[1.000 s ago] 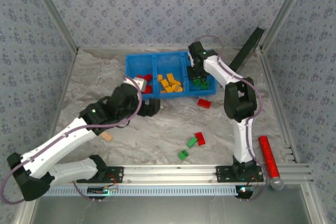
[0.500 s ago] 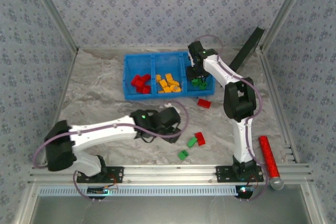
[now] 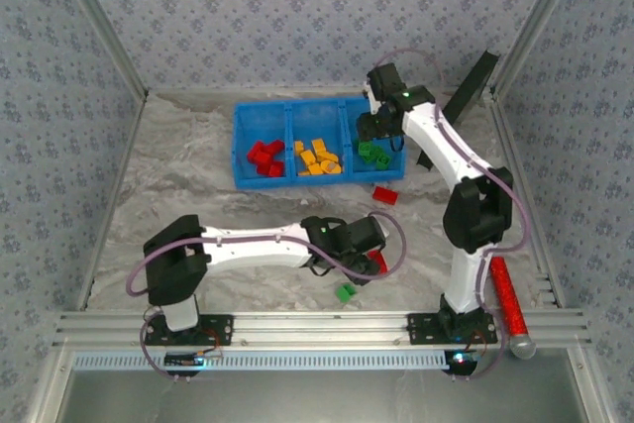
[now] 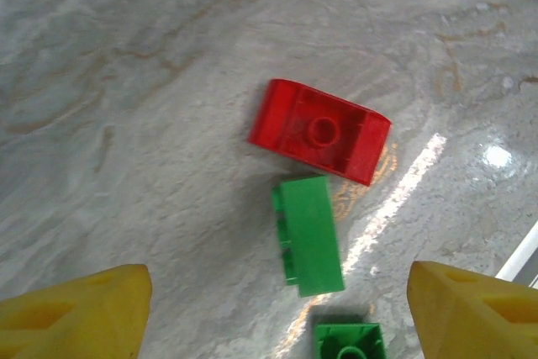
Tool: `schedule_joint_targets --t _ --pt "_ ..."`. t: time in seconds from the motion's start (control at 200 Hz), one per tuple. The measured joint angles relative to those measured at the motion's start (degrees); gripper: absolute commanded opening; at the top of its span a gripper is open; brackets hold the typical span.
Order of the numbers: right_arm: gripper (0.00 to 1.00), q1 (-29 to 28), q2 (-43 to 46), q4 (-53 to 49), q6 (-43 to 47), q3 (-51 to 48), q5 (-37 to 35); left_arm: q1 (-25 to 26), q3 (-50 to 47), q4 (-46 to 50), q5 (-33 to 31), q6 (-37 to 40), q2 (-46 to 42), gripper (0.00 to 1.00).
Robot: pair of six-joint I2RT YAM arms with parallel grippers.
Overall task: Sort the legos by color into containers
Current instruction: Pick up the lego from the middle-left of the table.
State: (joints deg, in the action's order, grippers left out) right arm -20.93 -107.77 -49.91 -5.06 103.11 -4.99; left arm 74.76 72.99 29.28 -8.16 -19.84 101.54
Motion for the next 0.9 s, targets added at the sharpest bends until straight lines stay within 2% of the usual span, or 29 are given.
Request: schedule_joint_targets --t 0.16,0.37,0.625,0.775,0.9 --pt "0.59 1.8 7.6 -1.0 -0.2 -5.6 -0.3 1.0 1.5 0.6 1.4 0.5 3.6 0.75" --pt "0.61 3.1 20.1 -1.8 -2.0 -14.2 -1.8 1.4 3.0 1.7 2.0 0.3 7.0 0.64" --pt "0.64 3.0 35.0 -2.8 -4.8 -24.3 -2.4 1.4 3.4 3.1 3.8 -0.5 10.5 0.31" --pt "0.66 3.0 42.5 -3.3 -6.1 -31.3 -1.7 1.3 4.3 3.9 4.5 -0.6 11.1 0.18" --pt "0.67 3.3 48.9 -3.0 -7.0 -39.8 -0.1 0.4 4.5 4.3 5.5 -1.0 11.1 0.11"
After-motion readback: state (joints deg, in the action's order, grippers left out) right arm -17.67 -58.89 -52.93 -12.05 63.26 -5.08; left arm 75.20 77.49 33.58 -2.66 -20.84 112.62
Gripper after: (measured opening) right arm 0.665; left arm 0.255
